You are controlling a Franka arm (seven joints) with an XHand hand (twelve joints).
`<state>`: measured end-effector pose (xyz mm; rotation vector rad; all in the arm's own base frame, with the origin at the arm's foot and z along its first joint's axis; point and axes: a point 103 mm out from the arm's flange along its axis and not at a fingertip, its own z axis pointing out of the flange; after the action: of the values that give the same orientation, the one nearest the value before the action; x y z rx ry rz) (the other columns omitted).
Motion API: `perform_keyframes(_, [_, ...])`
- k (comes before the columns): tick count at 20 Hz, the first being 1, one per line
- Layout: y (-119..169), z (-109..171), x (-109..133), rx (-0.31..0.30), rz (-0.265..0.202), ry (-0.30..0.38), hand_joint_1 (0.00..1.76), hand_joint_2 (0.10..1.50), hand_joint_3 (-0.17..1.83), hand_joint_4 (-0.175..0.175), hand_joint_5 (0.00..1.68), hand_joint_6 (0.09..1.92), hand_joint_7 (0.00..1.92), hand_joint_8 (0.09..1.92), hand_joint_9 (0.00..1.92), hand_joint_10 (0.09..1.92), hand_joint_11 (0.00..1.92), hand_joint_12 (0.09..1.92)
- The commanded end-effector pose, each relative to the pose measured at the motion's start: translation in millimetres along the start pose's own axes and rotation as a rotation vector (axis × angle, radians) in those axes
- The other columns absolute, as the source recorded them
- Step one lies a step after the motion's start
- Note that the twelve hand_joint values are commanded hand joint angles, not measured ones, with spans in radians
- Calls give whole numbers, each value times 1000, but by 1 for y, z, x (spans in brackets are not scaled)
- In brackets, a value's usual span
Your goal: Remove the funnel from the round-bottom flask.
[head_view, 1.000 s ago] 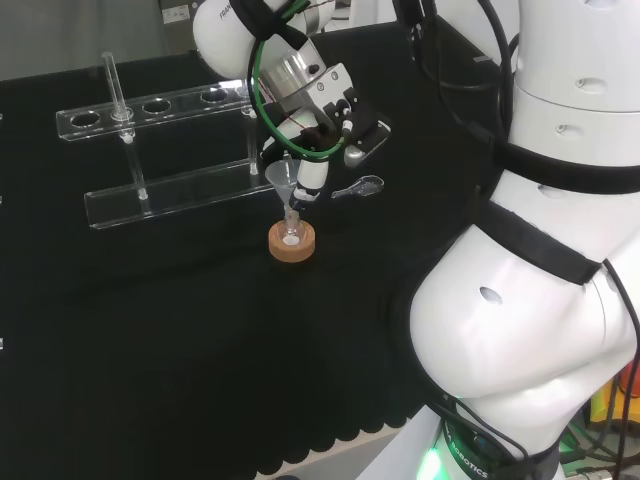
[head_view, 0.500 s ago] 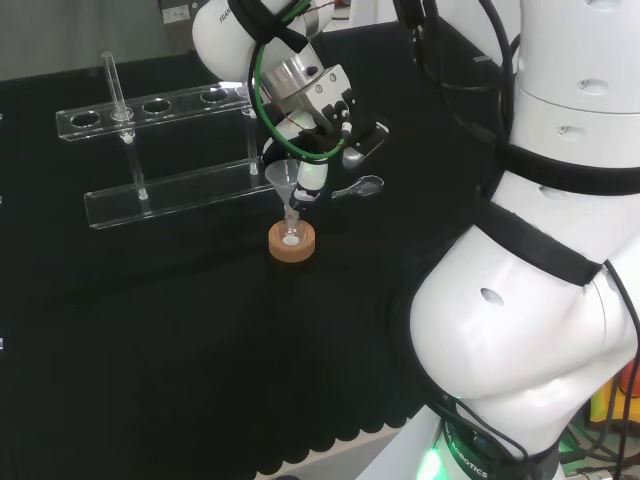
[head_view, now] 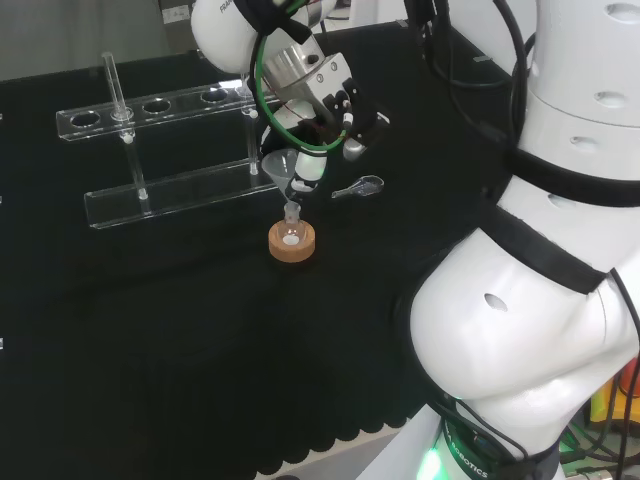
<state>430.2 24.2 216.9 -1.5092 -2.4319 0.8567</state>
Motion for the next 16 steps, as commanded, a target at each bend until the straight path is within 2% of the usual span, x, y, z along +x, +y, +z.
perform_keyframes(1, [-8,-11,6,-16,-15,-24,813,675,626,-10,485,87,394,651,712,547,362,1385])
perform_keyframes(5, [-16,-25,7,-31,-20,-41,807,677,629,-7,584,98,427,656,719,543,358,1382])
perform_keyframes(9, [-26,-39,9,-49,-18,-62,805,680,631,7,744,242,552,607,784,494,359,1371])
perform_keyframes(12, [-31,-47,8,-58,-10,-63,804,682,631,13,761,421,612,578,826,452,375,1359])
perform_keyframes(16, [-35,-52,5,-71,-2,-59,803,683,633,11,752,506,635,578,845,443,398,1343])
